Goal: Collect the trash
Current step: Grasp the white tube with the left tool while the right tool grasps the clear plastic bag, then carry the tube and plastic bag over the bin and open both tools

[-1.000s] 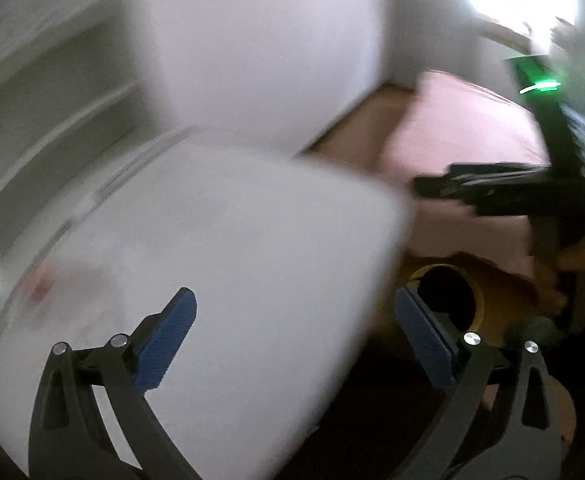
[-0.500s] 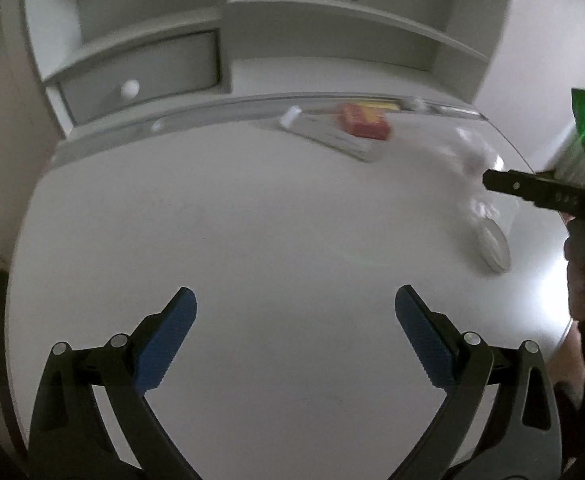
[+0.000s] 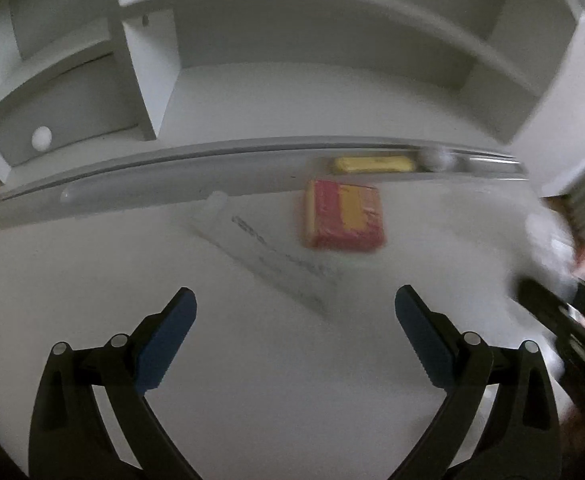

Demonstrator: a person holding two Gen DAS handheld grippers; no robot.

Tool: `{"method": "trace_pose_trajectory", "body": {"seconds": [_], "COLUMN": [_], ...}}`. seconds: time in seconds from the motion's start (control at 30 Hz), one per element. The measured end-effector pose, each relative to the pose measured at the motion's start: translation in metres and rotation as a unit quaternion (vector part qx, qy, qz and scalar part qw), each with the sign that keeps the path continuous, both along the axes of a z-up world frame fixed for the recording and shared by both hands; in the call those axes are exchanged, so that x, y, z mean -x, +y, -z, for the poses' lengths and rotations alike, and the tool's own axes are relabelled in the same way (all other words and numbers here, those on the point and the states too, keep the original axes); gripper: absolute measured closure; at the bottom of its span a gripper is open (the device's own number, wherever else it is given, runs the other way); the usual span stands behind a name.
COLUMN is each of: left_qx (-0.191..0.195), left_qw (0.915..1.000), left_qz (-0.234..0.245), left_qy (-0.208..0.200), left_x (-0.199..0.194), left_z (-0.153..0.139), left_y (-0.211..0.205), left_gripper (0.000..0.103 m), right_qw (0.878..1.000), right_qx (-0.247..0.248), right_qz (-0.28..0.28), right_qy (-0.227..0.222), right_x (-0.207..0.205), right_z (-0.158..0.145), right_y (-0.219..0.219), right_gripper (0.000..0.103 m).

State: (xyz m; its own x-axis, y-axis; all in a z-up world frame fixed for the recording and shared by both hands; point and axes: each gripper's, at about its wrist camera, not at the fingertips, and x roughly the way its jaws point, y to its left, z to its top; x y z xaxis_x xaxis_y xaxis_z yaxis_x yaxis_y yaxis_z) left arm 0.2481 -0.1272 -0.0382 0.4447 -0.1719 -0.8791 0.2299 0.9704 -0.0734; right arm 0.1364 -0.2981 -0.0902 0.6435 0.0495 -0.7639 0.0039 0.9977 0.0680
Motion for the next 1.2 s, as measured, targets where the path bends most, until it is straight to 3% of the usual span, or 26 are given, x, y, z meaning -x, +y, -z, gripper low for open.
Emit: {"method": "trace_pose_trajectory", "body": {"seconds": [0.27,0.4,0.57,0.7,0.73,0.77,0.9,0.97,1.03,1.2], "left_qx": [-0.045,-0.033,-0.017,-0.031,-0.032,-0.033,-0.043,-0.045,-0.035,-0.043], "left_qw": [0.9986,0.9990,0.9991,0.9972,0.9968,0.9965,0.9967,0.9968,0.9968,0.9944], "left_qz": [-0.028,-0.027,0.005,0.035,0.036,0.035,0.036,0.042,0.052,0.093], "left_qy": [0.004,0.014,0.039,0.059,0.064,0.069,0.058,0.051,0.049,-0.026], "left_x": [-0.007,-0.006,-0.022,-0.040,-0.043,-0.045,-0.043,-0.034,-0.023,0.036], "left_z": [0.013,0.007,-0.007,-0.004,-0.002,0.000,-0.001,-0.004,-0.008,-0.042], "left_y": [0.021,0.055,0.058,0.042,0.041,0.040,0.038,0.031,0.026,-0.003], "left_gripper": [0.006,0.007,0.007,0.007,0.010,0.022,0.047,0.087,0.089,0.090], "right_qw": [1.000,1.000,0.999,0.999,0.999,0.999,0.999,0.999,0.999,0.995], "right_qx": [0.001,-0.005,-0.019,-0.023,-0.022,-0.021,-0.020,-0.018,-0.022,-0.042], "right_qz": [-0.007,-0.017,-0.029,-0.034,-0.033,-0.030,-0.012,0.003,0.016,0.087], "right_qy": [-0.012,-0.007,0.015,0.025,0.026,0.027,0.028,0.027,0.025,0.007], "right_x": [0.008,0.007,0.006,0.018,0.022,0.027,0.051,0.069,0.088,0.156], "right_z": [-0.011,-0.010,-0.006,-0.007,-0.007,-0.008,-0.009,-0.010,-0.010,-0.008], "right_y": [0.000,0.001,0.000,-0.003,-0.005,-0.008,-0.024,-0.035,-0.048,-0.096], "right_gripper": [0.070,0.070,0.070,0.070,0.070,0.070,0.070,0.070,0.070,0.070]}}
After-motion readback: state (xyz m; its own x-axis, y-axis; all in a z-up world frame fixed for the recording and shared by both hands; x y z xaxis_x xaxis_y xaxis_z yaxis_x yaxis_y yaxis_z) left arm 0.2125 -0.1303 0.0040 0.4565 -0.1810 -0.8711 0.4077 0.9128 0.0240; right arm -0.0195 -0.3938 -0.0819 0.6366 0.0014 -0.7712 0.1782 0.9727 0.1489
